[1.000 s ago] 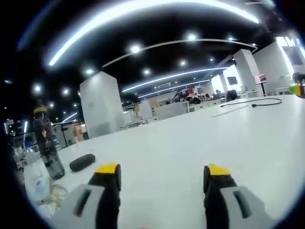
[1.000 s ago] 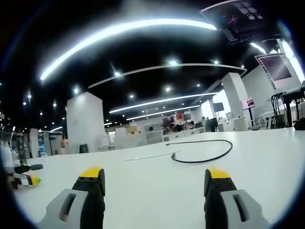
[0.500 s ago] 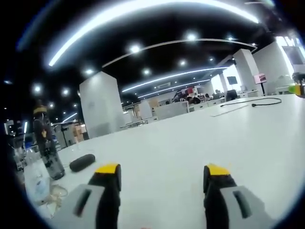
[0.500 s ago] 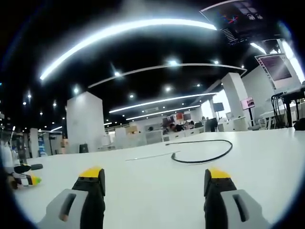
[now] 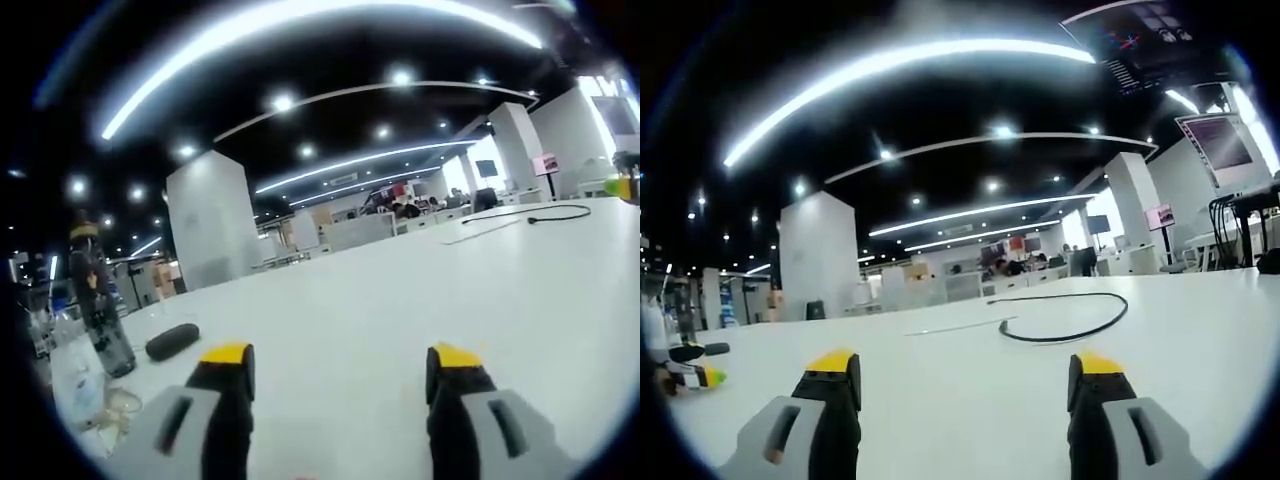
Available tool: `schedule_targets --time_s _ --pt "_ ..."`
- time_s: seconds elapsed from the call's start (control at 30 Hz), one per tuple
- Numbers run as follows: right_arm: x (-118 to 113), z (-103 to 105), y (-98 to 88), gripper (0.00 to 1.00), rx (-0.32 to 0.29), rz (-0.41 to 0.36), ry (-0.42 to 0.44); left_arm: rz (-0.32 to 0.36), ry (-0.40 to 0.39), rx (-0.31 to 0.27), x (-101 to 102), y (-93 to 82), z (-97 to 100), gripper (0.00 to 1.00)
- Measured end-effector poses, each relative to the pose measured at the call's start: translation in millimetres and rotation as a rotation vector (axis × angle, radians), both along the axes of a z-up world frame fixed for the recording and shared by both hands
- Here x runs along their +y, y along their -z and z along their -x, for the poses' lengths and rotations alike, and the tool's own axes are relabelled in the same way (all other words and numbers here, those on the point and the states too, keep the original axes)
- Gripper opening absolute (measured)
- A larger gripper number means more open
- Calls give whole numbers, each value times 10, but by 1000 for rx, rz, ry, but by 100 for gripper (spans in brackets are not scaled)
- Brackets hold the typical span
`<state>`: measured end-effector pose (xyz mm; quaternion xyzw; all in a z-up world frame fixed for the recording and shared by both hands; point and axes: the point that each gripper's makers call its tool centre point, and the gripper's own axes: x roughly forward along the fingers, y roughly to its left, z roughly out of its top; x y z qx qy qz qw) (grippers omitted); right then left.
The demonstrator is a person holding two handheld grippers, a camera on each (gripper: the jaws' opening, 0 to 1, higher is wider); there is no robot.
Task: Locate the USB plug end of the data cable currently connected to the USB port on the desk. Grip the plug, withdraw it from the port, and place it onto the desktop.
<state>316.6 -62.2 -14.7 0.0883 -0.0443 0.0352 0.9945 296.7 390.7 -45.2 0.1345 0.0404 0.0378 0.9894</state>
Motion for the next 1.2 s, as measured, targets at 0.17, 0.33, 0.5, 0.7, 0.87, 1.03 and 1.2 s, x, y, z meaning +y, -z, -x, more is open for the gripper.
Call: schedule_targets --time_s 0.17,0.33,0.5,0.7,0.87,1.03,1.2 --pt "0 1 -2 85 -1 -1 0 0 1 0 0 0 -3 69" --pt "1 4 3 85 0 1 0 -1 1 0 2 0 -10 69" --pt "0 6 5 85 0 1 0 -2 2 0 3 -1 -13 69" --pt "-8 -5 2 85 1 1 1 -3 3 -1 -10 -6 -23 69" --pt "-18 -24 -3 85 2 1 0 -4 4 -1 -23 -11 -32 69" --pt "-24 -32 -8 85 1 1 1 -6 7 -1 -37 -16 -42 68" --pt "-24 -34 -8 85 2 2 1 -5 8 -1 -42 -20 -52 68"
